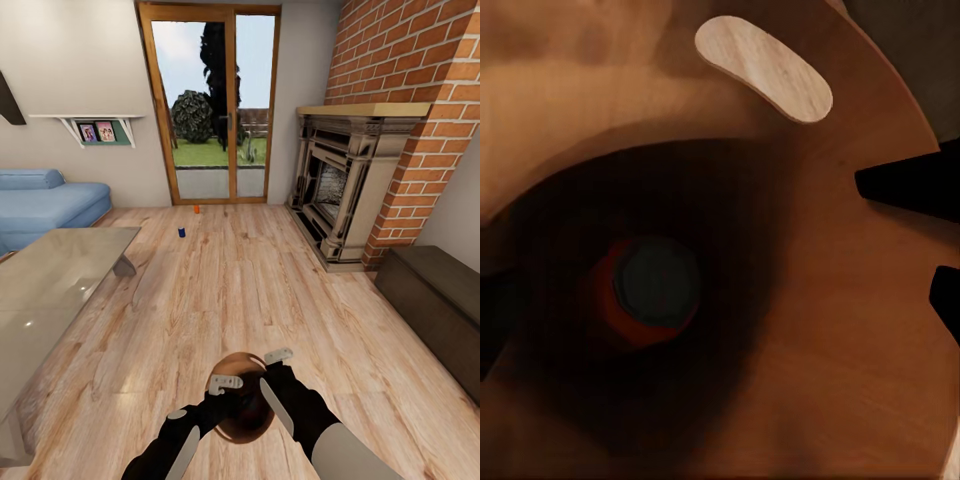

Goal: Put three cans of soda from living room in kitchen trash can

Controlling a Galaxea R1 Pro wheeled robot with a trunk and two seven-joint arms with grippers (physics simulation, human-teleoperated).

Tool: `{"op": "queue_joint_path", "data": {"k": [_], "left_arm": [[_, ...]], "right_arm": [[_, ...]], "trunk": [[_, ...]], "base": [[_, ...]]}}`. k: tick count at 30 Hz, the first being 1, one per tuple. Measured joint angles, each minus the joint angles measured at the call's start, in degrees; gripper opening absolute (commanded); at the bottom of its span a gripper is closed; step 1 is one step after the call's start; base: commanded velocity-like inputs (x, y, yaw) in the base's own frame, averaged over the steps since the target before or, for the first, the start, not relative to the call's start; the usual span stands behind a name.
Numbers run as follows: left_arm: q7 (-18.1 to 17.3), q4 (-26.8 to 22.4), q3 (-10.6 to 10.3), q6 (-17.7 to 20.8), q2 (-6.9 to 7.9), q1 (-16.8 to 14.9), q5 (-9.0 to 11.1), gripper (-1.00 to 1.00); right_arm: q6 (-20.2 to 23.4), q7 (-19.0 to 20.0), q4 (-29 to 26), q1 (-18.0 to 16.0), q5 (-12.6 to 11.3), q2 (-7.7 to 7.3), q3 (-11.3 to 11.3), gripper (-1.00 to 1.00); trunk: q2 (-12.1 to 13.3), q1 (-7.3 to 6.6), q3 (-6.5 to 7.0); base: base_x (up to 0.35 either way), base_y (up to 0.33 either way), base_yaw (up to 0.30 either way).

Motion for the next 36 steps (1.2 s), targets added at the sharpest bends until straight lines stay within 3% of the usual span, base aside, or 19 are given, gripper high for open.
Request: {"op": "queue_joint_path", "data": {"k": [17, 22, 24, 26, 29, 33, 36], "left_arm": [[0.04, -0.33, -0.02, 0.0, 0.15, 0.04, 0.04, 1.0], [0.07, -0.65, -0.06, 0.0, 0.24, 0.08, 0.08, 1.0], [0.08, -0.71, -0.08, 0.0, 0.25, 0.08, 0.07, 1.0], [0.05, -0.78, -0.08, 0.0, 0.25, 0.09, 0.07, 1.0], [0.03, -0.82, -0.09, 0.0, 0.29, 0.08, 0.08, 1.0], [0.01, -0.86, -0.08, 0.0, 0.33, 0.09, 0.09, 1.0], [0.0, -0.88, -0.09, 0.0, 0.34, 0.08, 0.11, 1.0]], "right_arm": [[-0.12, -0.6, 0.74, -0.02, 0.11, 0.01, -0.74, -1.0], [0.17, -4.88, 1.16, -0.07, 1.06, -0.58, -1.04, -1.0], [-0.4, -7.02, 1.22, -0.08, -0.16, -0.75, -1.07, -1.0], [0.01, -8.18, 1.25, -0.09, 0.93, -0.88, -1.1, -1.0], [-0.58, -8.9, 1.28, -0.09, -0.39, -1.06, -1.12, -1.0], [-0.19, -10.19, 1.31, -0.16, 0.53, -1.87, -1.18, -1.0], [-0.74, -10.84, 1.28, -0.51, -0.06, -2.5, -1.21, -1.0]], "trunk": [[0.0, 0.0, 0.0], [0.0, 0.0, 0.0], [0.0, 0.0, 0.0], [0.0, 0.0, 0.0], [0.0, 0.0, 0.0], [0.0, 0.0, 0.0], [0.0, 0.0, 0.0]], "base": [[0.0, 0.0, 0.0], [0.0, 0.0, 0.0], [0.0, 0.0, 0.0], [0.0, 0.0, 0.0], [0.0, 0.0, 0.0], [0.0, 0.0, 0.0], [0.0, 0.0, 0.0]]}}
